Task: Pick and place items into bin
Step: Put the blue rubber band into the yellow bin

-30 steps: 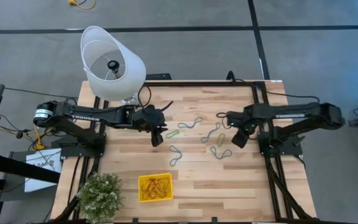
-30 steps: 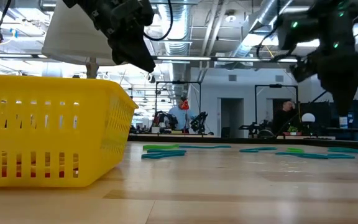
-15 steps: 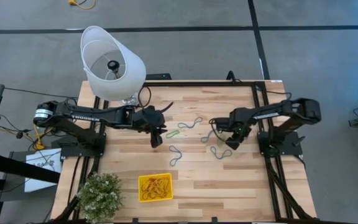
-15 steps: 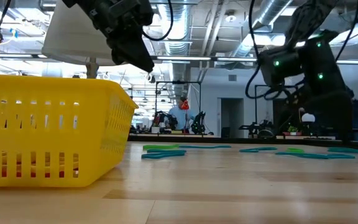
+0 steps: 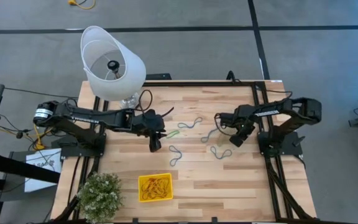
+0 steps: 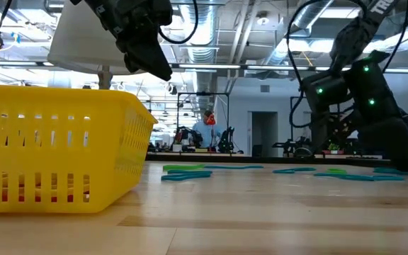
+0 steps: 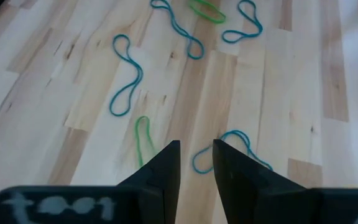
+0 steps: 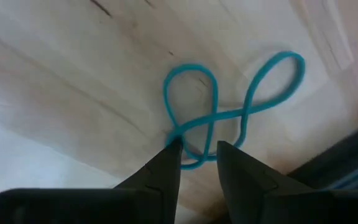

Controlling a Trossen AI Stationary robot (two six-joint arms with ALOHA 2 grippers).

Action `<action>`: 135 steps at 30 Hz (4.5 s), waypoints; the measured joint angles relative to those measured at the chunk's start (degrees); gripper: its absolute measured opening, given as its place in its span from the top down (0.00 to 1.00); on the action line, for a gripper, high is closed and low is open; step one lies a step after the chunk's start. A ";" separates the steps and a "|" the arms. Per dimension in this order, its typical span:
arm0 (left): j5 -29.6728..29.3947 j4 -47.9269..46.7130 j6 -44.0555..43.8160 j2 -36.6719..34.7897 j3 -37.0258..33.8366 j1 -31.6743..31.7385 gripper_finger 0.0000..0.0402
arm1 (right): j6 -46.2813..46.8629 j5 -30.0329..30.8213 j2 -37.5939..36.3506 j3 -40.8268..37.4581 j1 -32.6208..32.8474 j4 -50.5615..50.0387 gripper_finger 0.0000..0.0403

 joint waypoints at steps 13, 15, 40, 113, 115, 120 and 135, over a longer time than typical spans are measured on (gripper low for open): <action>-0.19 0.00 -1.07 0.00 0.04 -0.88 0.79 | -2.50 -1.33 -4.38 -1.54 -4.29 5.06 0.76; -0.19 0.00 -1.21 0.00 0.04 -0.88 0.79 | -2.45 -1.30 -3.62 -1.39 -4.15 5.21 0.80; -1.21 0.26 -1.08 0.00 0.07 -0.88 0.79 | 1.13 -12.23 -19.31 -1.57 18.30 57.54 1.00; 4.05 -0.35 8.03 1.11 0.06 -1.59 0.79 | -21.79 -11.34 -15.53 27.41 5.35 19.77 0.82; 3.92 2.09 8.04 2.70 0.00 -2.33 0.79 | -20.30 -11.38 -18.16 22.03 2.99 24.35 0.82; 4.18 10.95 10.64 10.55 0.00 -3.05 0.79 | -14.40 -11.71 -21.40 10.40 0.55 33.93 0.82; 9.32 17.65 16.70 27.15 3.45 -3.42 0.79 | -11.68 -11.60 -20.73 3.09 4.56 40.96 0.82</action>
